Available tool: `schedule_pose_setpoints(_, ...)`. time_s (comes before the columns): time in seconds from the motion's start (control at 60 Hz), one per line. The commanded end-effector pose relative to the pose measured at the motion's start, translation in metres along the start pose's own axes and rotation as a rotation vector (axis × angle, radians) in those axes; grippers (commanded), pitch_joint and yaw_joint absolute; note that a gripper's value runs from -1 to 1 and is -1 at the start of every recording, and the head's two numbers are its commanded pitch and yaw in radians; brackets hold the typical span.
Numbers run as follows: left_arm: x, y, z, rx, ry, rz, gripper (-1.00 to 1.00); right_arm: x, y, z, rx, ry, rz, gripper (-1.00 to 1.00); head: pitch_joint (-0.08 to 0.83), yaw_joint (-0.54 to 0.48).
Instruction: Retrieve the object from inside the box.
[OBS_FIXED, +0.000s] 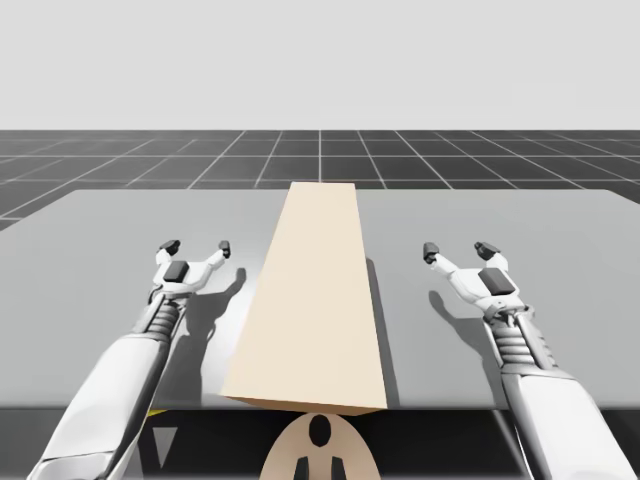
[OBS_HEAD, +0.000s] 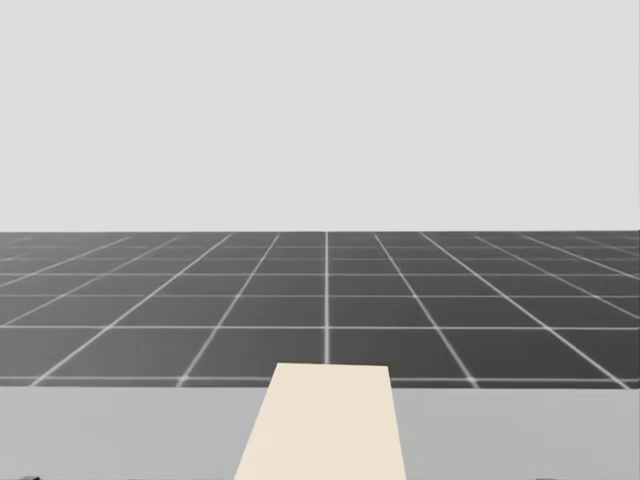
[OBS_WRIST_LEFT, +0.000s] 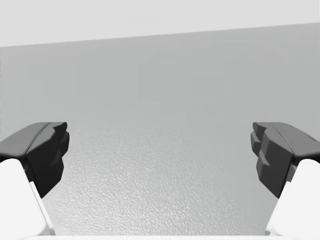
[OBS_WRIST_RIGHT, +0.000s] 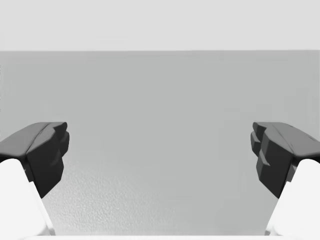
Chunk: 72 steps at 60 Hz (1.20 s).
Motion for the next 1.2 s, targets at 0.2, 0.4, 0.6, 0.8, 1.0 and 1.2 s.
schedule_pose_setpoints(0.2,-0.006,0.004,-0.004,-0.066,0.078,0.010,-1.00,-0.006,0.001,-0.001,0.108,0.077,0.004,-1.00,-0.011,0.01)
schedule_pose_setpoints(0.4,-0.015,-0.022,0.007,-0.344,0.115,-0.096,-1.00,-0.012,0.014,0.003,0.308,0.110,0.015,-1.00,-0.014,0.01)
schedule_pose_setpoints(0.6,-0.008,-0.041,0.030,-0.523,0.044,-0.139,-1.00,-0.010,0.025,0.011,0.453,0.074,0.037,-1.00,-0.016,0.00)
schedule_pose_setpoints(0.8,0.002,-0.061,0.058,-0.743,-0.011,-0.178,-1.00,0.000,0.038,0.027,0.627,-0.013,0.093,-1.00,-0.015,0.00)
schedule_pose_setpoints(1.0,0.008,-0.079,0.083,-0.897,-0.026,-0.194,-1.00,0.003,0.046,0.037,0.702,-0.047,0.136,-1.00,-0.015,0.00)
schedule_pose_setpoints(1.2,0.011,-0.092,0.099,-1.010,-0.017,-0.189,-1.00,0.005,0.046,0.041,0.725,-0.069,0.151,-1.00,-0.017,-0.01)
